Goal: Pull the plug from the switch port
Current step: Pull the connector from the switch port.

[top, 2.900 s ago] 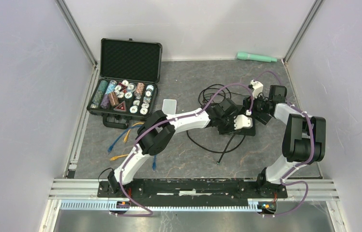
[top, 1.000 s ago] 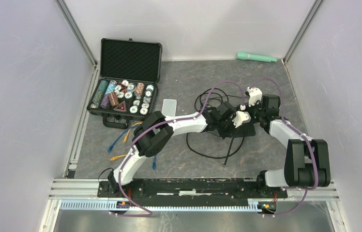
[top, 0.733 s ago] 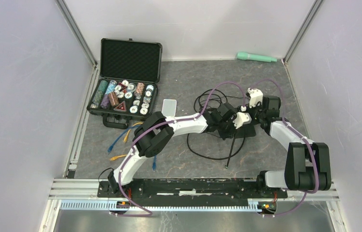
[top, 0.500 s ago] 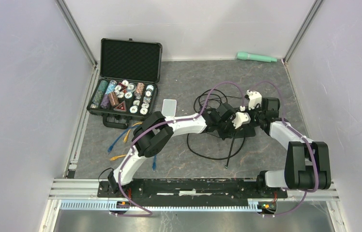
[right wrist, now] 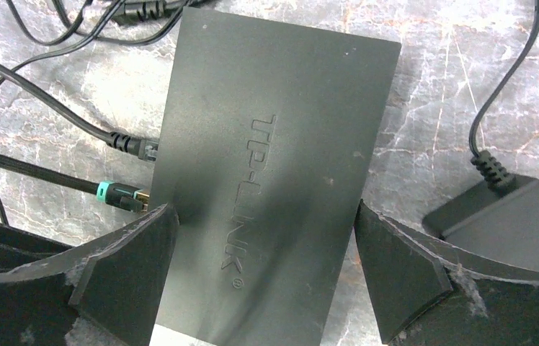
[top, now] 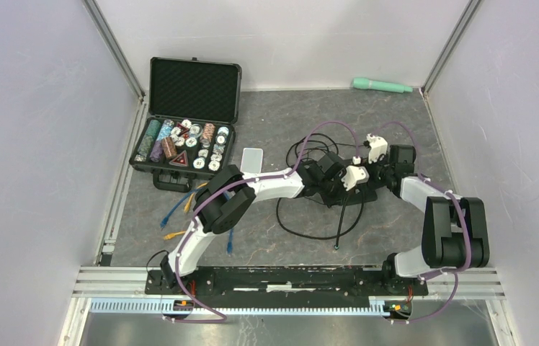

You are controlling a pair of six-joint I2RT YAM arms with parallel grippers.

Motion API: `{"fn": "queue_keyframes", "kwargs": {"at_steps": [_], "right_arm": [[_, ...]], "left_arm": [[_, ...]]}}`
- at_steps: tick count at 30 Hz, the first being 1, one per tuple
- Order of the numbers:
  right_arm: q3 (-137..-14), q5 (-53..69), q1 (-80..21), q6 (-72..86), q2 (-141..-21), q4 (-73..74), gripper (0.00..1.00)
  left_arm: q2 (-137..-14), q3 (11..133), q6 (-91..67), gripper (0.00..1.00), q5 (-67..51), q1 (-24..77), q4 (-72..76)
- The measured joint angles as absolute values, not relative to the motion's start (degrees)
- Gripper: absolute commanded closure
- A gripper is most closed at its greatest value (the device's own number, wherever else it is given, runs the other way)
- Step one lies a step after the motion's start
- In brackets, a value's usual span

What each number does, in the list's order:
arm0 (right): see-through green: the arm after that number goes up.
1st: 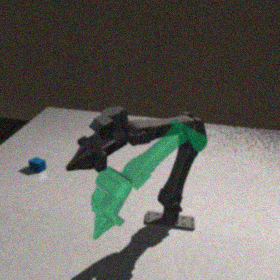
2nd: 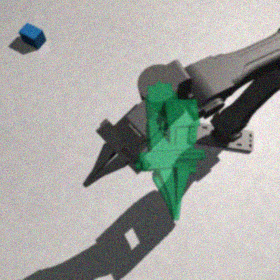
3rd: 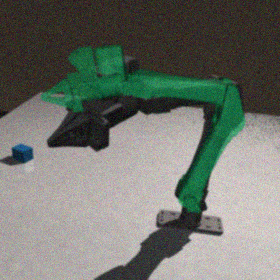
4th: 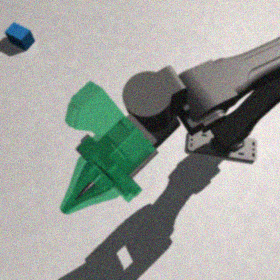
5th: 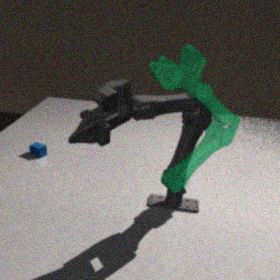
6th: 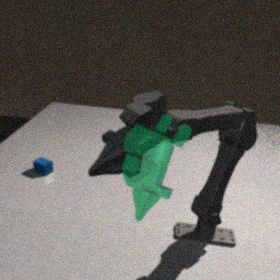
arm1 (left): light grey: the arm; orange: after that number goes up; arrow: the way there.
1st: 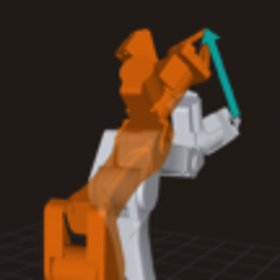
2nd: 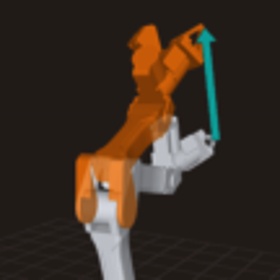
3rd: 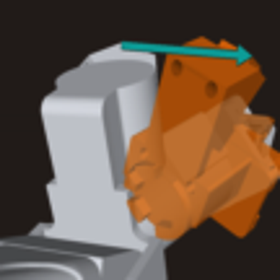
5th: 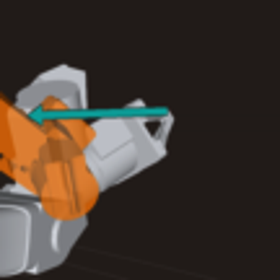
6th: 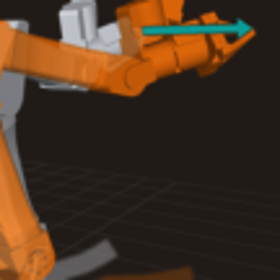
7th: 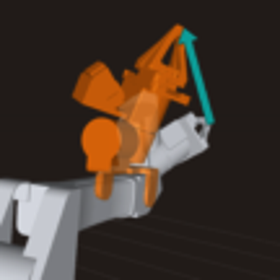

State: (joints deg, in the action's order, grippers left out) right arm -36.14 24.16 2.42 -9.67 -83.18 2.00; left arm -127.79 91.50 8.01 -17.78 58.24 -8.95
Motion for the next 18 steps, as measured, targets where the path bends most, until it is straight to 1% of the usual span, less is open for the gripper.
{"fn": "queue_keyframes", "kwargs": {"at_steps": [8,15,18], "right_arm": [[-38.11,25.98,2.42,-8.73,-86.76,0.64,0.09],[-38.13,26.74,2.24,-7.9,-87.48,-0.23,0.11],[-38.13,26.96,2.24,-7.64,-87.72,-0.62,0.11]], "left_arm": [[-127.66,90.11,7.75,0.98,-21.96,56.9,-7.14],[-127.66,87.96,4.23,0.98,-30.17,53.65,-4.32],[-127.33,87.29,3.44,0.98,-29.76,53.49,-3.88]]}}
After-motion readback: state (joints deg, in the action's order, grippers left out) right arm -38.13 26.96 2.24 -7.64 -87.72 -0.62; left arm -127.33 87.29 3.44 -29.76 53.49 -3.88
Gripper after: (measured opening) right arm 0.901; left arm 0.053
